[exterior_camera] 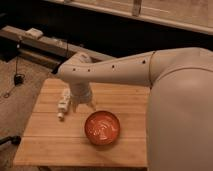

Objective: Place the bottle in the ceramic bowl

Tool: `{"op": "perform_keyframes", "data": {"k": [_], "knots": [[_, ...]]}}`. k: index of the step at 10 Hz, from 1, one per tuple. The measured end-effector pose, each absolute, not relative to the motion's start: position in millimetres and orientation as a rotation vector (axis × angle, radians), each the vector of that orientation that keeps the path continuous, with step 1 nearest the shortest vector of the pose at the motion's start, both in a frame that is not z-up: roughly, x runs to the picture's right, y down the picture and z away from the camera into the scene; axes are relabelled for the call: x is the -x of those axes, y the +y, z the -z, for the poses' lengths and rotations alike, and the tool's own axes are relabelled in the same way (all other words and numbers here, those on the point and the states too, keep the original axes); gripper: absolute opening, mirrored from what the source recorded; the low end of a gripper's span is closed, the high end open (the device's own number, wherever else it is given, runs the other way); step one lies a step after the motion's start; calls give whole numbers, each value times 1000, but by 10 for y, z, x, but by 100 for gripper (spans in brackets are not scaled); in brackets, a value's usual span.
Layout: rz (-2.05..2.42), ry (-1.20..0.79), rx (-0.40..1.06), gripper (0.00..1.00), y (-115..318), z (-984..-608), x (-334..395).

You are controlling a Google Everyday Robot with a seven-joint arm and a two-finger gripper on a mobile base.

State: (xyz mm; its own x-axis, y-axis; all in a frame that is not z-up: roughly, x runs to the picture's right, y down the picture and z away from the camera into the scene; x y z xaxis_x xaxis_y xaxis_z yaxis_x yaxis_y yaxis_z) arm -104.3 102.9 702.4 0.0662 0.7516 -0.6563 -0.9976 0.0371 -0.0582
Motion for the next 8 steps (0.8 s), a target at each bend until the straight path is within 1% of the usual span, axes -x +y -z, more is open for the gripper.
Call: {"op": "perform_keyframes", "data": {"k": [6, 8], "knots": [[-1439, 525, 592, 65, 1031, -7032, 1046], [-1411, 512, 596, 65, 1005, -7122, 1135]]}}
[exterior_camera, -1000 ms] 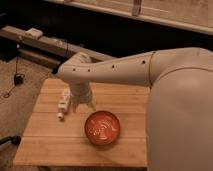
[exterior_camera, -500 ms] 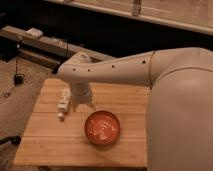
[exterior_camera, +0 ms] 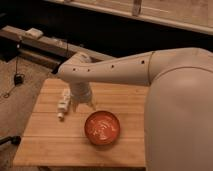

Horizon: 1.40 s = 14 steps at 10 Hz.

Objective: Place the bottle in the ceramic bowl

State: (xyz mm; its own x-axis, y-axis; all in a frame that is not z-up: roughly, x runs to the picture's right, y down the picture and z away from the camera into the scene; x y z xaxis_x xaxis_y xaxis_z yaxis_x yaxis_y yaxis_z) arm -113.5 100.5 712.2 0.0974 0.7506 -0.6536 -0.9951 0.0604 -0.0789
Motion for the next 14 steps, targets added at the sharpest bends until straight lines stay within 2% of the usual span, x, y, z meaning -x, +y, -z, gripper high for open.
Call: {"op": "perform_keyframes", "data": {"k": [7, 11, 14], "knots": [[-1281, 435, 633, 65, 548, -7966, 2269], [-1251, 448, 645, 65, 647, -8563, 2533], [-1269, 459, 639, 65, 700, -8807, 2516]]}}
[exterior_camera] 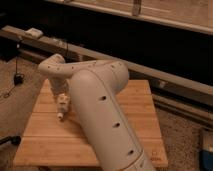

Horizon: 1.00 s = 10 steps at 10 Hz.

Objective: Place the bottle in the ceramic bowl

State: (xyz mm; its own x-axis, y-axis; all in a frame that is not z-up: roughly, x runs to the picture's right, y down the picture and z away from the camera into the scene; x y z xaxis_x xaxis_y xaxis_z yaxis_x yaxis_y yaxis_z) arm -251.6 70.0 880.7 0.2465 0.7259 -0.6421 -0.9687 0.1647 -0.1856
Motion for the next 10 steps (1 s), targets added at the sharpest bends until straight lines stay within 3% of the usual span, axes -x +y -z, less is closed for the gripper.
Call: {"op": "perform_keyframes", "data": {"k": [10], "knots": [[-1279, 454, 641, 65, 633, -9257, 2800]]}}
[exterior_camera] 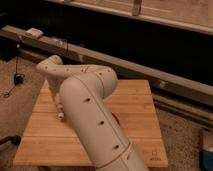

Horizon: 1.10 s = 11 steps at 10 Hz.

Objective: Place the bottle in the ceramic bowl

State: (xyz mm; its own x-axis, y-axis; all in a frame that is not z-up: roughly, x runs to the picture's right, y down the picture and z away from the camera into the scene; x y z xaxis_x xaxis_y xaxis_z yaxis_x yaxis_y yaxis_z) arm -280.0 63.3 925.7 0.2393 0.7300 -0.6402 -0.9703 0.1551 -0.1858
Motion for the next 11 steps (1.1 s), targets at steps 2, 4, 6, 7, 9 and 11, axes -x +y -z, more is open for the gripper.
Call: {"op": "perform_keyframes", "data": {"k": [2, 4, 6, 7, 9, 11], "knots": [[-1273, 458, 640, 65, 650, -9315, 2781], [-1260, 458, 646, 53, 680, -9325, 2761], [-1249, 455, 656, 33, 705, -9267, 2711], [-1244, 454, 663, 23, 712, -9208, 2673], [-1244, 437, 683, 3, 641, -8969, 2586], [-1242, 420, 708, 0, 505, -8637, 2484]]}}
